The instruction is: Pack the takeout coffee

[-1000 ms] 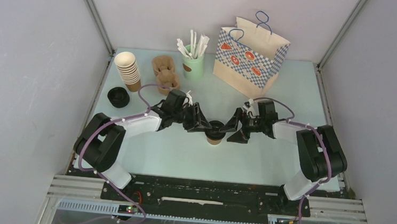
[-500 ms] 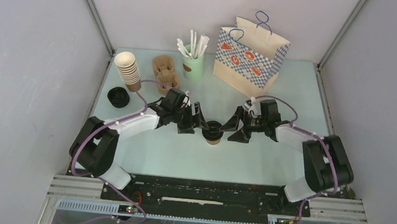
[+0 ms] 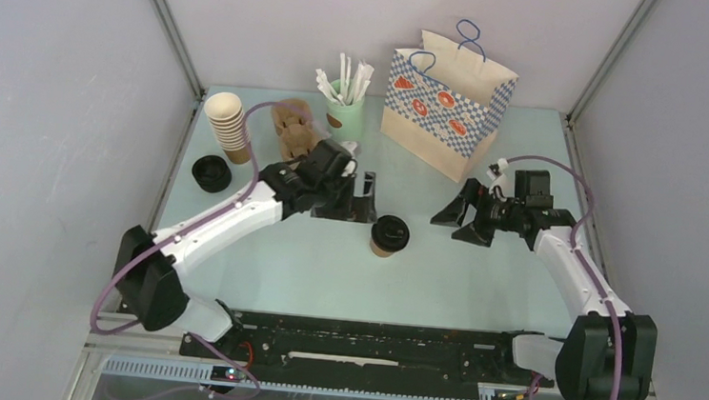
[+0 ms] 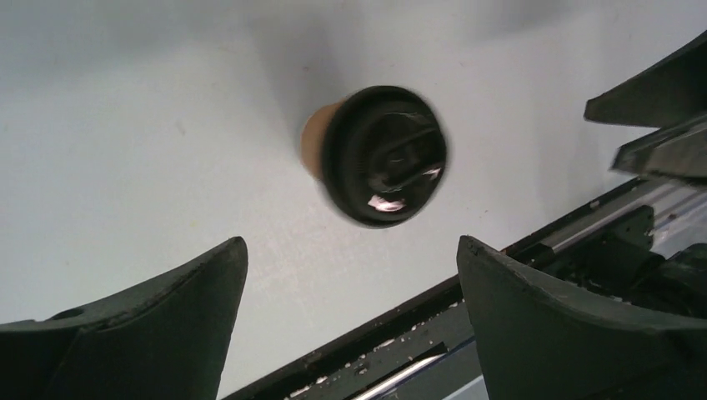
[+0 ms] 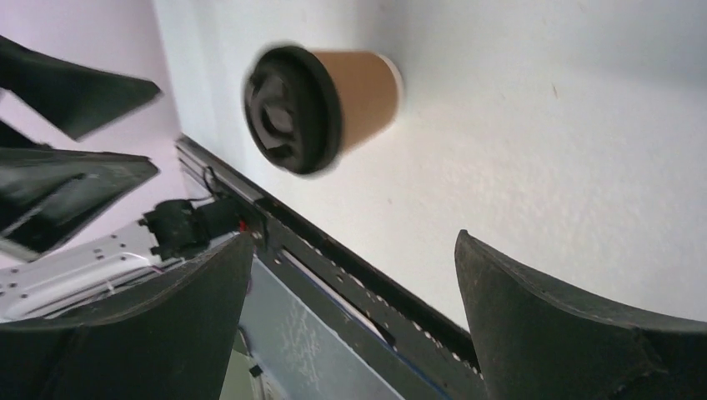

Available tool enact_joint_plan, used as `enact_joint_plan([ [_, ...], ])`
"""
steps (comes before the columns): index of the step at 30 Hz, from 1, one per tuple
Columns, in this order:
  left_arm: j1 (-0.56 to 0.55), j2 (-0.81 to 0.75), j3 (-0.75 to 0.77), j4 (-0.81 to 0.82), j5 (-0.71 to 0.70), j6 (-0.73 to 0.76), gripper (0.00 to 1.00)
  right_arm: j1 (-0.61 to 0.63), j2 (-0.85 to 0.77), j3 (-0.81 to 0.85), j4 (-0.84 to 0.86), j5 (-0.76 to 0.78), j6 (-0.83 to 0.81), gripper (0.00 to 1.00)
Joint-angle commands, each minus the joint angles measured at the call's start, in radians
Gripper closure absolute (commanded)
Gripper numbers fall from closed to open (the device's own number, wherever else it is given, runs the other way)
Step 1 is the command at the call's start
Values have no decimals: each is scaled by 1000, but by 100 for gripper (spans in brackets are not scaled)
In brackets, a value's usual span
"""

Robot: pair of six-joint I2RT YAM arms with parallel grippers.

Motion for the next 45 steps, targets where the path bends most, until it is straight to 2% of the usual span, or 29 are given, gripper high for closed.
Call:
enact_joint_plan([
  [1,-94,138,179,-108,-113,126,0,0,-68,16,-215,112,-147,0],
  [11,-188,346,392,-213,-238,195,1,-2,-154,5,-236,114,-135,0],
  [15,-192,387,416,-219,-217,190,1,-3,-164,0,-236,116,-141,0],
  [20,-196,430,452,-230,-227,194,8,-5,-170,0,-235,113,-142,0],
  [24,-200,465,483,-249,-231,204,7,-6,-174,-3,-233,107,-144,1],
  [35,-202,496,498,-274,-273,208,21,-6,-173,-10,-225,96,-149,1],
  [40,-197,495,500,-293,-321,208,30,-6,-171,-10,-226,95,-149,1],
  [45,-103,422,434,-298,-381,218,33,-6,-173,-10,-227,96,-150,1],
])
